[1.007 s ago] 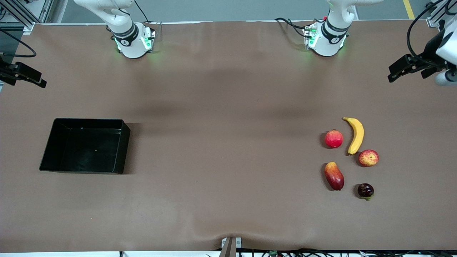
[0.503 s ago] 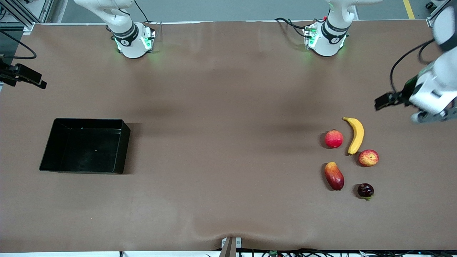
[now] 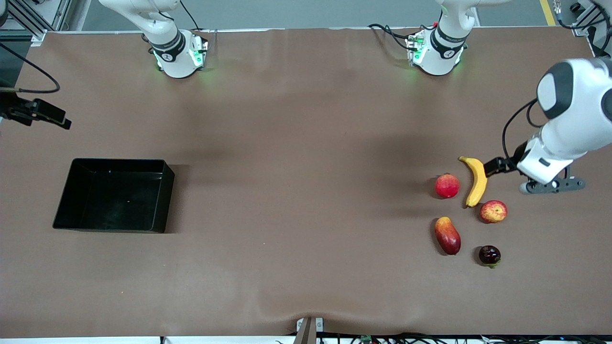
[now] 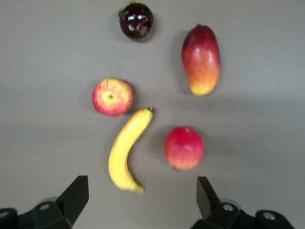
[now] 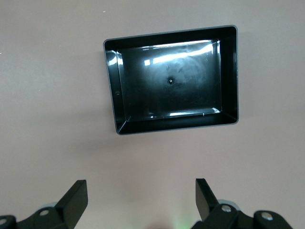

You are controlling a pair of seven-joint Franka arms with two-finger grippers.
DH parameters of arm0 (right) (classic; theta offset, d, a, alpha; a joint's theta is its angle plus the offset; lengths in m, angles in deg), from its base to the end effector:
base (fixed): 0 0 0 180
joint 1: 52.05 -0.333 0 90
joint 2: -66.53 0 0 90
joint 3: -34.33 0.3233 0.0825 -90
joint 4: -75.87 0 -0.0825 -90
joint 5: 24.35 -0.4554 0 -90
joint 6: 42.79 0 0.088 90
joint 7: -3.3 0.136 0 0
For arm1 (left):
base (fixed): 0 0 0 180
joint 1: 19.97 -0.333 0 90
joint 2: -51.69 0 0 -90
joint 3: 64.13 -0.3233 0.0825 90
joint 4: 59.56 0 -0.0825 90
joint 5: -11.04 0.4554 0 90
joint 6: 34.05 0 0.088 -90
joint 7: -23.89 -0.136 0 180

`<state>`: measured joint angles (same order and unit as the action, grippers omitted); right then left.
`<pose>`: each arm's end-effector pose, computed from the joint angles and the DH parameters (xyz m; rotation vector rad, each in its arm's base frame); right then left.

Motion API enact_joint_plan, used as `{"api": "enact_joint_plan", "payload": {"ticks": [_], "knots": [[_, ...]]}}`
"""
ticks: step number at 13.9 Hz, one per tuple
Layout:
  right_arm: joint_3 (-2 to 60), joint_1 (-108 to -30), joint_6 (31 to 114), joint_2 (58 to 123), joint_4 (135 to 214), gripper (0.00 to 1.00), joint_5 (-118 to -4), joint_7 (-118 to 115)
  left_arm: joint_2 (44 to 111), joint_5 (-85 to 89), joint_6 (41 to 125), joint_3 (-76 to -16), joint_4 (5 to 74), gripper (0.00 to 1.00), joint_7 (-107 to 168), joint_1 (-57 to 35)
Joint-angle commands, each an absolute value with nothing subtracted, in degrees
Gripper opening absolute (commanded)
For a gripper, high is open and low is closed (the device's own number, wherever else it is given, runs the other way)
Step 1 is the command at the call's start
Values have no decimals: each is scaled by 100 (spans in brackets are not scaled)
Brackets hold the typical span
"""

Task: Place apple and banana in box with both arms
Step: 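Move the left gripper down over the red-yellow apple beside the banana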

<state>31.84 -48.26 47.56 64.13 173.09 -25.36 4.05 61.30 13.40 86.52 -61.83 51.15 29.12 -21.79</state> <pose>0.6033 -0.0644 0.5610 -3.1102 0.1921 0.1201 0.6587 -0.0021 0.3438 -3.1115 -0.0974 -0.0093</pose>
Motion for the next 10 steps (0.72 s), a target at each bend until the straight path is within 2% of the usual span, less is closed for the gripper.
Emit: {"api": "enact_joint_plan", "payload": {"ticks": [1,7,10], "knots": [[3222,-4748,5255,6381,17816,100,-2452,365,6767,1447,9363,-6150,5039,100,2838,-2400],[3222,-4485,5968,7231,18020,100,-2452,339,7708,1726,10471,-6202,4969,100,2820,-2586],[3213,-4318,6381,7663,18029,100,-2452,50,8069,1842,10561,-6194,4715,100,2882,-2699]]}}
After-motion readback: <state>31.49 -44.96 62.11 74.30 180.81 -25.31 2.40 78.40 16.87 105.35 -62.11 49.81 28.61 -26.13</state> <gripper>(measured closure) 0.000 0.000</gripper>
